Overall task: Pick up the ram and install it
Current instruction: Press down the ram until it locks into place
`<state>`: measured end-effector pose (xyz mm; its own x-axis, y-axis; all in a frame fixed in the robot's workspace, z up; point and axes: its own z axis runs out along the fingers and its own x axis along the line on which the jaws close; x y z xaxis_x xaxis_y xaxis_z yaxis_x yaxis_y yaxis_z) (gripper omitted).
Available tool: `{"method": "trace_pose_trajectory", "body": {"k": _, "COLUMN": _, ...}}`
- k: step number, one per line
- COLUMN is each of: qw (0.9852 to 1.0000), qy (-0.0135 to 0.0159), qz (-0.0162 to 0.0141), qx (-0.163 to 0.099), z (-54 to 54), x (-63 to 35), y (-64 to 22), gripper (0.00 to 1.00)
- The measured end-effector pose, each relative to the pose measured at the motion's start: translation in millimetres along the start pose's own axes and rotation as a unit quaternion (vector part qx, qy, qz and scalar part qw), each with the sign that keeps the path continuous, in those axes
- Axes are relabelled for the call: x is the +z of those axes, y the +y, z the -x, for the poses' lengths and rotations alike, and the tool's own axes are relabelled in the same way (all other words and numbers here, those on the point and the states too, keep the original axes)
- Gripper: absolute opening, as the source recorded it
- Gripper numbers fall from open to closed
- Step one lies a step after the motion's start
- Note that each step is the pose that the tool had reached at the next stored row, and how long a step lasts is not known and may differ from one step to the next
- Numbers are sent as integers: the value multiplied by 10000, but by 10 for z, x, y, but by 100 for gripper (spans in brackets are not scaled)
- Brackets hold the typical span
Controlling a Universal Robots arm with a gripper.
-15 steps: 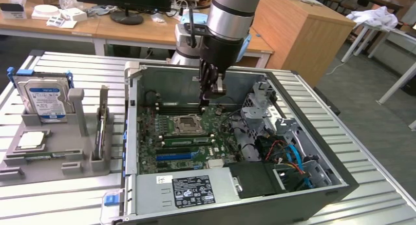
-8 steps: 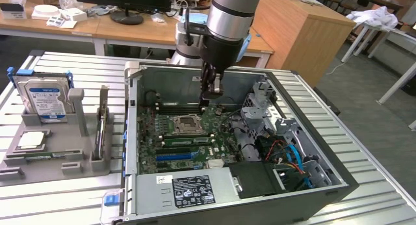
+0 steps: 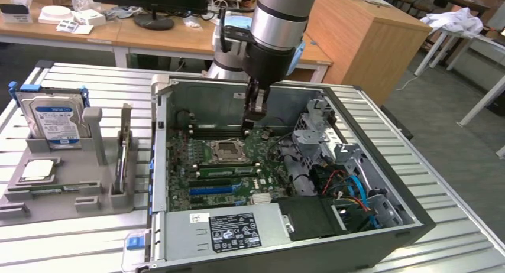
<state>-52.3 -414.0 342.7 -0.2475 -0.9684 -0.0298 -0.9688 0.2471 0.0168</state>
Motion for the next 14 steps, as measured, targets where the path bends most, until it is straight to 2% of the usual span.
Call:
{"method": "trace_pose_trajectory", "body": {"k": 6, "qw": 9989, "qy": -8, "qz": -14, "qx": 465, "z": 0, "x": 7, "y": 0, "gripper": 11}}
{"method": "trace_pose_trajectory", "body": {"k": 12, "qw": 9963, "qy": -14, "qz": -26, "qx": 857, "z": 0, "x": 11, "y": 0, "gripper": 11}}
{"method": "trace_pose_trajectory", "body": {"k": 14, "qw": 9949, "qy": -17, "qz": -30, "qx": 1009, "z": 0, "x": 13, "y": 0, "gripper": 11}}
